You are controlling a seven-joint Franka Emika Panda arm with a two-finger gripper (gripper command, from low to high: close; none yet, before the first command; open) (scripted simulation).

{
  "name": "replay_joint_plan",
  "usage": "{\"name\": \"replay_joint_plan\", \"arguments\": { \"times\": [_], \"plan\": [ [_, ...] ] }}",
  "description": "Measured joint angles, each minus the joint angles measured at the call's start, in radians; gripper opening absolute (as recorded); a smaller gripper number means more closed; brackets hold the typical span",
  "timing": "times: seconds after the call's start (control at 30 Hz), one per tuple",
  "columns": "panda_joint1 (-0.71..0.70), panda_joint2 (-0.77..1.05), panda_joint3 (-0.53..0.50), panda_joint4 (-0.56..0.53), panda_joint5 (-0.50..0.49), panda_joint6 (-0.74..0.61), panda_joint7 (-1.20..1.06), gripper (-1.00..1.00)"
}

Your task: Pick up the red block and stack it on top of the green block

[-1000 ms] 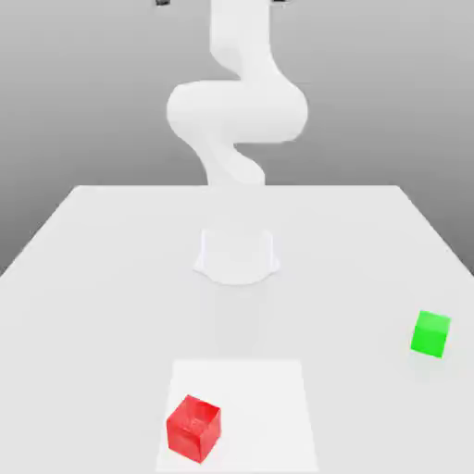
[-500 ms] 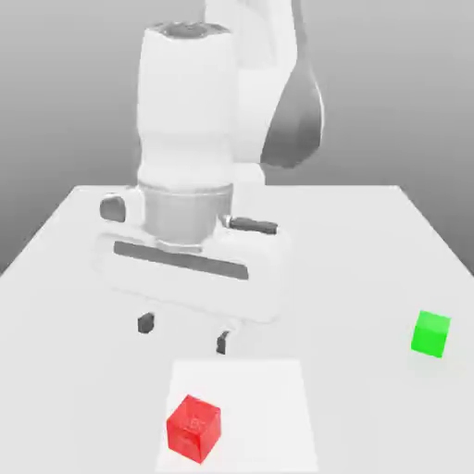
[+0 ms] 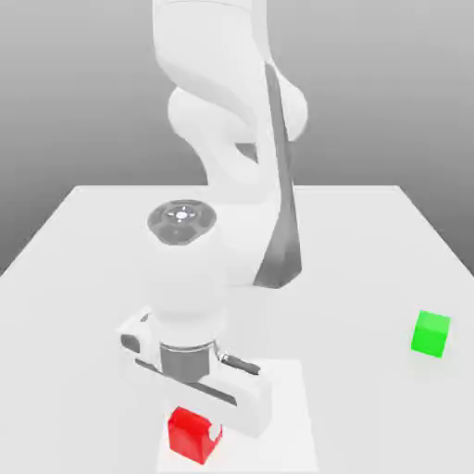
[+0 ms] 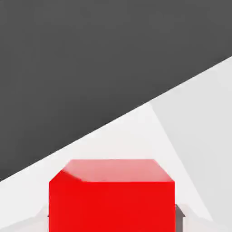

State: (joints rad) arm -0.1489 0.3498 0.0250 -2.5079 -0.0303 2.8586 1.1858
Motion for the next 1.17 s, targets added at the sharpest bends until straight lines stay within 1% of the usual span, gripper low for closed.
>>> {"name": "replay_joint_plan", "arguments": {
  "times": [0.17,0.37,0.5,0.67,0.83,0.93,1.03,1.07,1.17],
  "plan": [
    [-0.005,-0.154,0.011,-0.024,0.014,-0.130,-0.012,-1.00],
    [0.111,-0.238,0.170,-0.070,0.012,-0.168,-0.150,-1.00],
    [0.245,-0.283,0.274,-0.101,0.024,-0.181,-0.262,-1.00],
    [0.416,-0.339,0.373,-0.141,0.052,-0.196,-0.413,-1.00],
    [0.606,-0.388,0.434,-0.179,0.073,-0.206,-0.555,-1.00],
    [0.619,-0.315,0.426,-0.181,-0.012,-0.138,-0.514,-1.00],
    [0.642,-0.209,0.366,-0.175,-0.139,-0.050,-0.425,-1.00],
    [0.653,-0.185,0.348,-0.173,-0.169,-0.029,-0.404,1.00],
    [0.653,-0.185,0.348,-0.173,-0.169,-0.029,-0.404,1.00]
  ]
}}
